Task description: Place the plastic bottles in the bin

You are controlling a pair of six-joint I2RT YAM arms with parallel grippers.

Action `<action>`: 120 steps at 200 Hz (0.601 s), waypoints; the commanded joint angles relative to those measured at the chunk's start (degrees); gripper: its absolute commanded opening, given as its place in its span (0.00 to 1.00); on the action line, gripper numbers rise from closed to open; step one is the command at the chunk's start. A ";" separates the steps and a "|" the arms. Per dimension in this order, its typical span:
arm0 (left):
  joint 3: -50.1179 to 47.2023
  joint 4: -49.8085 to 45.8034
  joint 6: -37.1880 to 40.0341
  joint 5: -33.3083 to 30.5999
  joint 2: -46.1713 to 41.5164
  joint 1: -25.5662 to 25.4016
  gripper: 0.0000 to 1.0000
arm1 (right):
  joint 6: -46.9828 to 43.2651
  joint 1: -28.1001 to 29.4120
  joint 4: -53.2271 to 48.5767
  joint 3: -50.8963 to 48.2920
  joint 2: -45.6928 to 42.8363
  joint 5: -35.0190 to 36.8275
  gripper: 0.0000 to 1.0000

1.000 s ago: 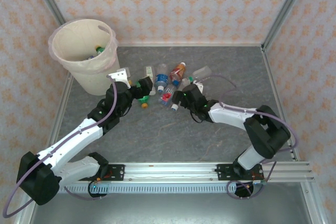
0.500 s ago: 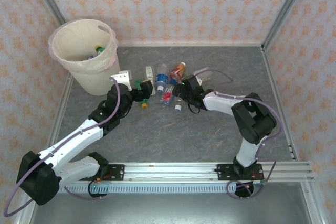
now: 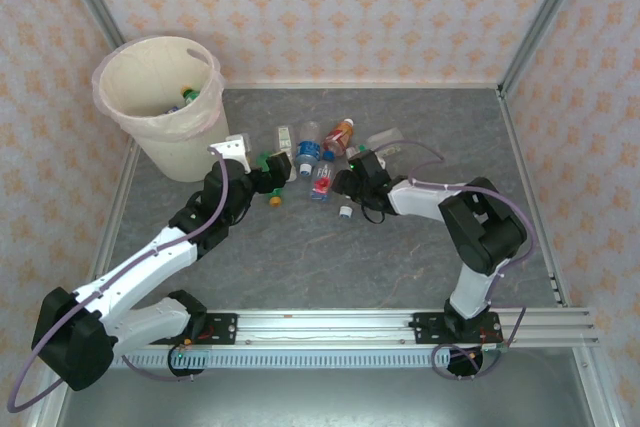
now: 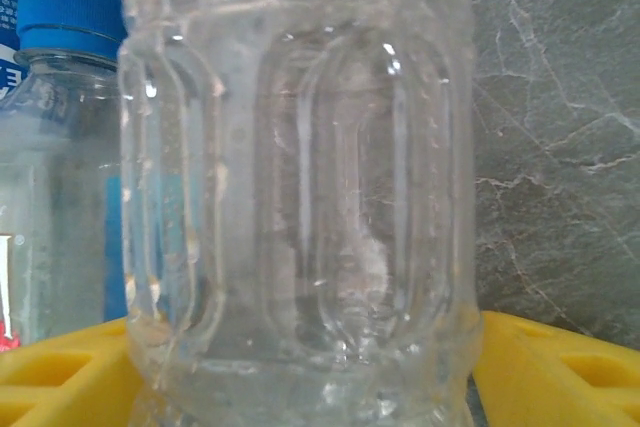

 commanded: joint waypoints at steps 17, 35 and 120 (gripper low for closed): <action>-1.22 -0.58 -4.30 2.25 -3.57 -0.28 0.99 | -1.47 0.20 -0.24 -4.16 -2.13 -0.97 0.70; -1.53 -0.73 -6.60 2.80 -4.69 -0.28 0.99 | -2.02 0.20 0.63 -5.96 -4.42 0.29 0.66; -0.41 -0.56 -11.30 5.40 -5.04 -0.28 0.97 | -5.49 1.95 2.19 -11.10 -19.23 5.52 0.63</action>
